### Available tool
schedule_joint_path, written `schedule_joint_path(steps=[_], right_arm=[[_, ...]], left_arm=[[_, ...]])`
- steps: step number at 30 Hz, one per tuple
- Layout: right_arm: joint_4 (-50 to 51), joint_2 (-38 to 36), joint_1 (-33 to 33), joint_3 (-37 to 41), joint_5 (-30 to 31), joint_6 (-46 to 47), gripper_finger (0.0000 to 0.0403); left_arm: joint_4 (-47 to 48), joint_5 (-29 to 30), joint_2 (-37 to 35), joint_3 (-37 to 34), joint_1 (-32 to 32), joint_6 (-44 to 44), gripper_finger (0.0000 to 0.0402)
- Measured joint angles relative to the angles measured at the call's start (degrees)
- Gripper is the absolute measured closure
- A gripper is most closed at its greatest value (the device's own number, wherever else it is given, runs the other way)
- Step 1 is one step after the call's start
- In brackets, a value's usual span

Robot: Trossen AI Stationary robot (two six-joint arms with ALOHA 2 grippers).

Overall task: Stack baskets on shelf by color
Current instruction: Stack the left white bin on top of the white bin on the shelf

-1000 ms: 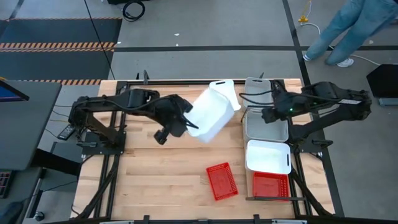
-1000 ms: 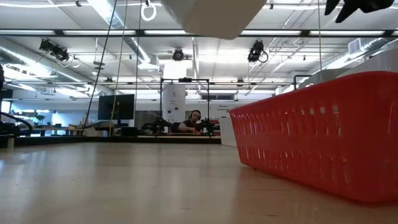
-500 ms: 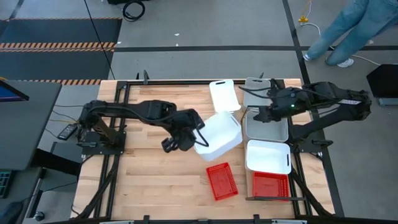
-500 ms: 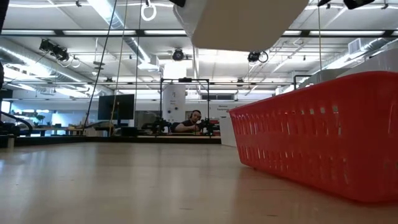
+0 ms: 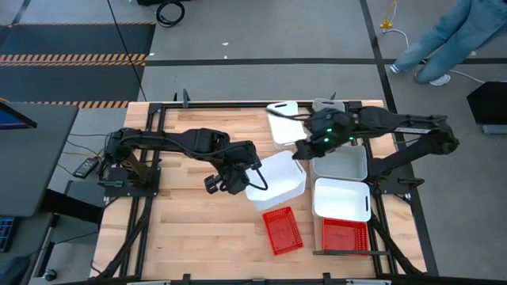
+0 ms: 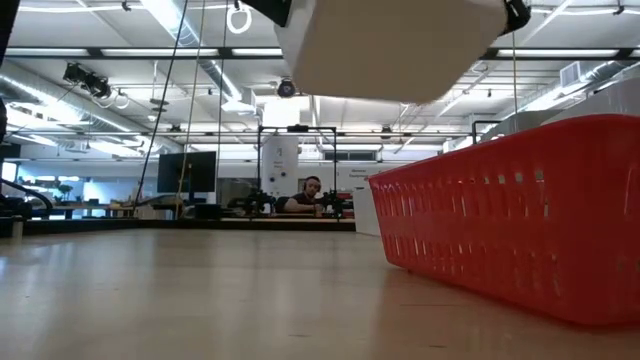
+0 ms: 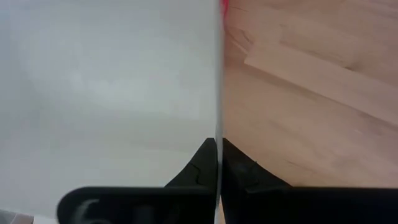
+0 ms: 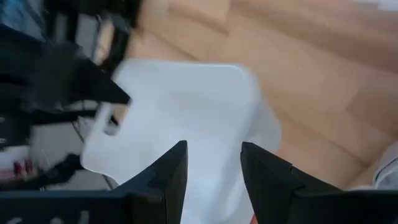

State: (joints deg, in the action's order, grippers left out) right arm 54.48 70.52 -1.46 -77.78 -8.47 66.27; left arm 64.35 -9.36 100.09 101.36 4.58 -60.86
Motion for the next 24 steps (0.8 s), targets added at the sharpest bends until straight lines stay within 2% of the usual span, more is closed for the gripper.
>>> schedule_joint_path(steps=[3,13,17,21,24], right_arm=[[0.7,2.6,-0.2,0.0,-3.6,-1.0,0.0249],[2.3,5.0,-0.3,0.0,-4.7,-3.7,0.0249],[1.2,2.1,-0.3,-0.3,-3.4,-2.2,0.0249],[4.8,0.5,-0.4,-1.9,0.5,-3.0,0.0249],[6.7,0.2,-0.7,-2.2,0.7,-3.4,0.0249]], left_arm=[[-0.2,-0.1,0.0,0.0,0.0,0.2,0.0399],[0.1,0.6,0.0,0.0,0.0,1.5,0.0399],[1.6,0.8,0.0,0.0,0.0,1.6,0.0399],[1.4,0.8,0.0,0.0,0.0,0.2,0.0399],[1.6,0.8,0.0,0.0,0.0,0.2,0.0399]])
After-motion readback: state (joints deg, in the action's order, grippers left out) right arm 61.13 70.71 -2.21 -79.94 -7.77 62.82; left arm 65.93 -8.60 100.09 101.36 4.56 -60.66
